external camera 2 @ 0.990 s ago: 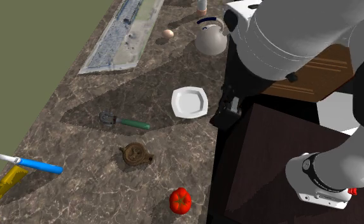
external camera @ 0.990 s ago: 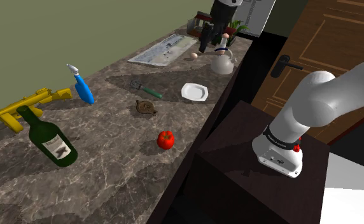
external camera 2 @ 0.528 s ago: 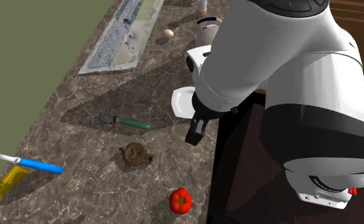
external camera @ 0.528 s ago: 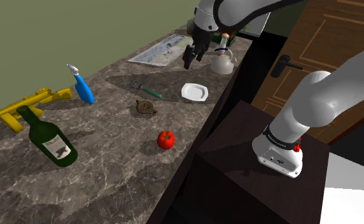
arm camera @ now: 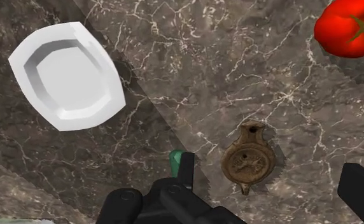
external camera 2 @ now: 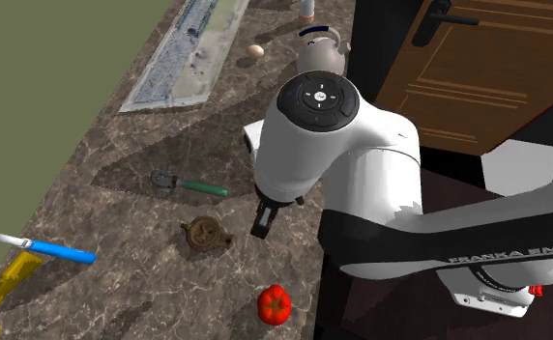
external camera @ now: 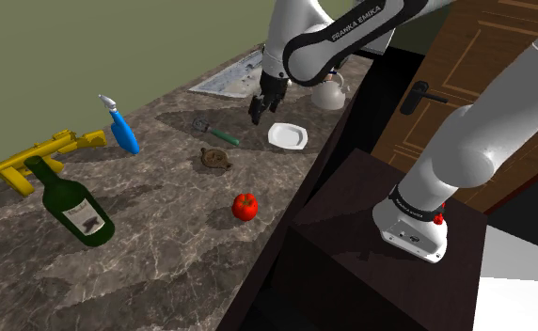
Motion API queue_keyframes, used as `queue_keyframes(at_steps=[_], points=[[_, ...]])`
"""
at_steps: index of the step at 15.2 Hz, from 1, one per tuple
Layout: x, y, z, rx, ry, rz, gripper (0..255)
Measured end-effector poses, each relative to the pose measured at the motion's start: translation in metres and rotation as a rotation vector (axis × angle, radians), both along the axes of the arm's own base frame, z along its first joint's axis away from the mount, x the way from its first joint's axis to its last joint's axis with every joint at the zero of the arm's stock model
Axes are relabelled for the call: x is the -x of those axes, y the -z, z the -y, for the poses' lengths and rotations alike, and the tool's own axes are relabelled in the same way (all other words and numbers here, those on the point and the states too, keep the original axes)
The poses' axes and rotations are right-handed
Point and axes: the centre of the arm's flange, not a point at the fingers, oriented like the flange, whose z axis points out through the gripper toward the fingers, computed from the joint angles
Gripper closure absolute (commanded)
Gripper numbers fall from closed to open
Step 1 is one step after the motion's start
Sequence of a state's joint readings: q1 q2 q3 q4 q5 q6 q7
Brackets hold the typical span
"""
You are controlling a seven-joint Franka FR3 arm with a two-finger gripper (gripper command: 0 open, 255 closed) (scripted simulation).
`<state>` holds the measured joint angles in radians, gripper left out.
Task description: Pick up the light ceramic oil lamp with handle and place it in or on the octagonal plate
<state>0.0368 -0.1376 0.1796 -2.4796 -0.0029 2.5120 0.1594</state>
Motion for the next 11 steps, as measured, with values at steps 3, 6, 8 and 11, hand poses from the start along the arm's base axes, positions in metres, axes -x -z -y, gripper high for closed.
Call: queue_keyframes(at_steps=[3, 6, 8, 11], points=[[-0.019, 0.035, -0.01, 0.002, -0.006, -0.005, 0], [-0.039, 0.069, -0.021, 0.004, -0.013, -0.009, 0], [-0.051, 0.093, -0.031, 0.005, -0.017, -0.012, 0], [-0.066, 0.126, -0.04, 0.006, -0.024, -0.017, 0]])
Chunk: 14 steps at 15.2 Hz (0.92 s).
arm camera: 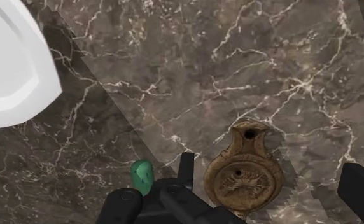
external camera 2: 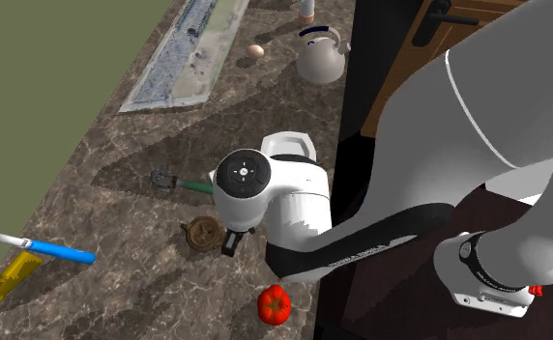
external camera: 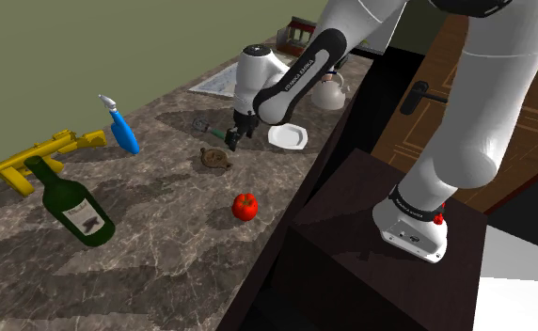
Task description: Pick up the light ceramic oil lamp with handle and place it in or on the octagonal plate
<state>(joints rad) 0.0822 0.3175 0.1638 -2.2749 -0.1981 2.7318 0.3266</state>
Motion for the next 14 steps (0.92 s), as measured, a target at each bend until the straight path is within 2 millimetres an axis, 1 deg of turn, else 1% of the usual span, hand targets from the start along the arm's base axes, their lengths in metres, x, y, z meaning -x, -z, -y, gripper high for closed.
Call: queue_keyframes(at_steps=[1, 4, 5, 6, 8, 14], points=[[-0.008, 0.011, -0.002, 0.001, -0.002, -0.001, 0], [-0.025, 0.047, -0.016, 0.003, -0.008, -0.006, 0], [-0.03, 0.059, -0.018, 0.003, -0.011, -0.008, 0], [-0.038, 0.068, -0.022, 0.004, -0.013, -0.009, 0], [-0.042, 0.084, -0.026, 0.005, -0.015, -0.011, 0], [-0.048, 0.119, -0.027, 0.006, -0.016, -0.011, 0]])
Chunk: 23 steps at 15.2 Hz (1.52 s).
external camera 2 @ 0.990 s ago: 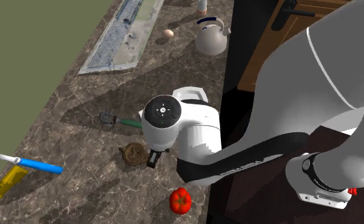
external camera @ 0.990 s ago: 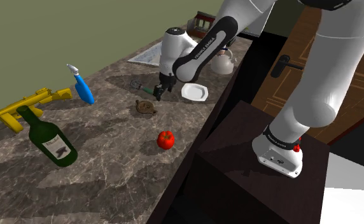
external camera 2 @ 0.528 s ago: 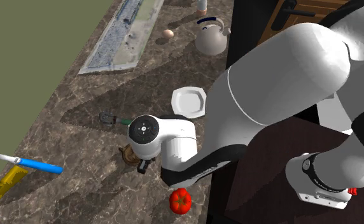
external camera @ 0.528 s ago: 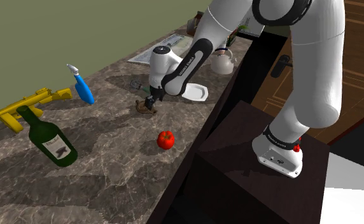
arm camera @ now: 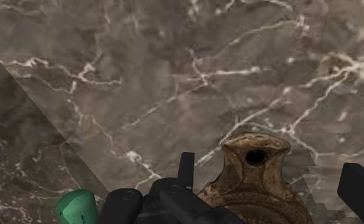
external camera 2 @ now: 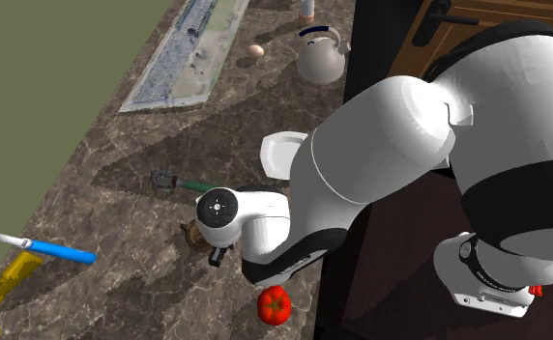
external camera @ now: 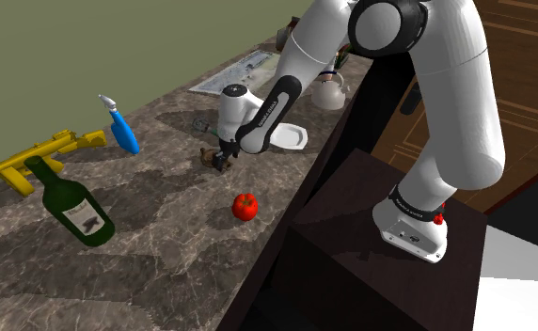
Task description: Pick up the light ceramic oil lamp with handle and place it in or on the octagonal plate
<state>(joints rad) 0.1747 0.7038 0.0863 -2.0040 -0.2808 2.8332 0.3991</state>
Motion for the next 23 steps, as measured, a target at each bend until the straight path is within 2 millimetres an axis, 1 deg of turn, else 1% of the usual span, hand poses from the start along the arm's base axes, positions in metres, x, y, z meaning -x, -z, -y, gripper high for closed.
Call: queue_keyframes(at_steps=[2, 7, 8, 18, 21, 23], points=[[-0.001, 0.005, 0.0, 0.0, 0.0, 0.0, 0], [-0.001, 0.006, 0.0, 0.0, 0.0, 0.0, 0], [-0.001, 0.006, 0.001, 0.0, 0.0, 0.0, 255], [-0.001, 0.006, 0.0, 0.0, 0.0, 0.0, 255], [-0.001, -0.004, 0.0, 0.0, 0.0, 0.0, 255], [-0.001, -0.015, 0.0, 0.0, 0.0, 0.0, 255]])
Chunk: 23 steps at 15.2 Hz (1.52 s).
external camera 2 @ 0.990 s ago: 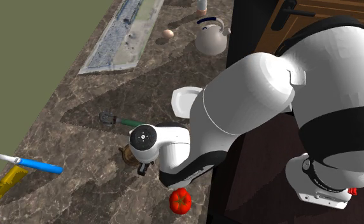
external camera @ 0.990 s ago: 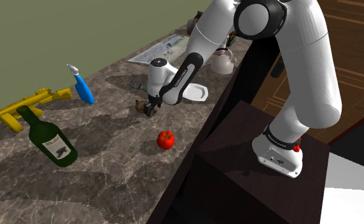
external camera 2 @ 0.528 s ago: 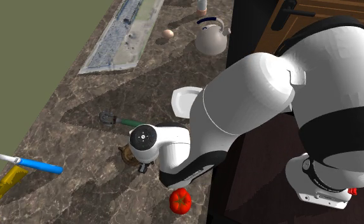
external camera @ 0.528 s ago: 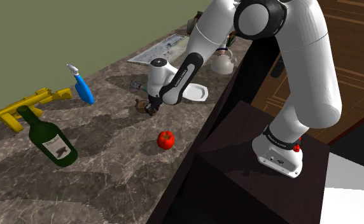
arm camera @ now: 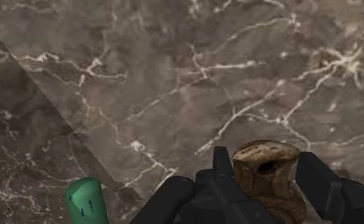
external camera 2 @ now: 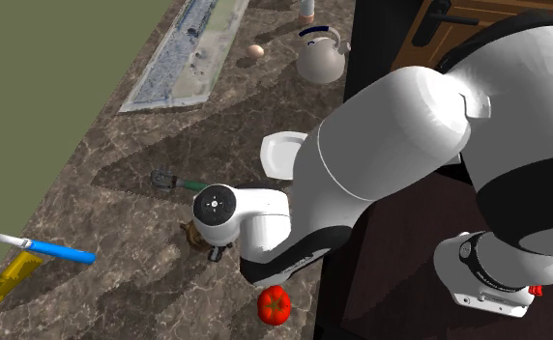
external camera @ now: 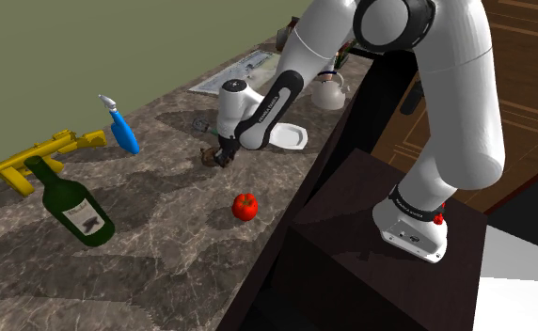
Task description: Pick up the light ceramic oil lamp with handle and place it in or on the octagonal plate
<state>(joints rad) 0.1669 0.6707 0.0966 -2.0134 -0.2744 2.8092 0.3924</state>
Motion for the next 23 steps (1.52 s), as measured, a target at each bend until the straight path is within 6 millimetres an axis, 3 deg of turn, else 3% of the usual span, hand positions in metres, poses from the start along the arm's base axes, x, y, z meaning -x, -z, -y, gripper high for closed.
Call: queue_keyframes(at_steps=[13, 23], points=[[0.003, -0.066, 0.006, 0.0, 0.0, 0.0, 255], [0.042, -0.07, 0.126, 0.0, 0.001, 0.0, 255]])
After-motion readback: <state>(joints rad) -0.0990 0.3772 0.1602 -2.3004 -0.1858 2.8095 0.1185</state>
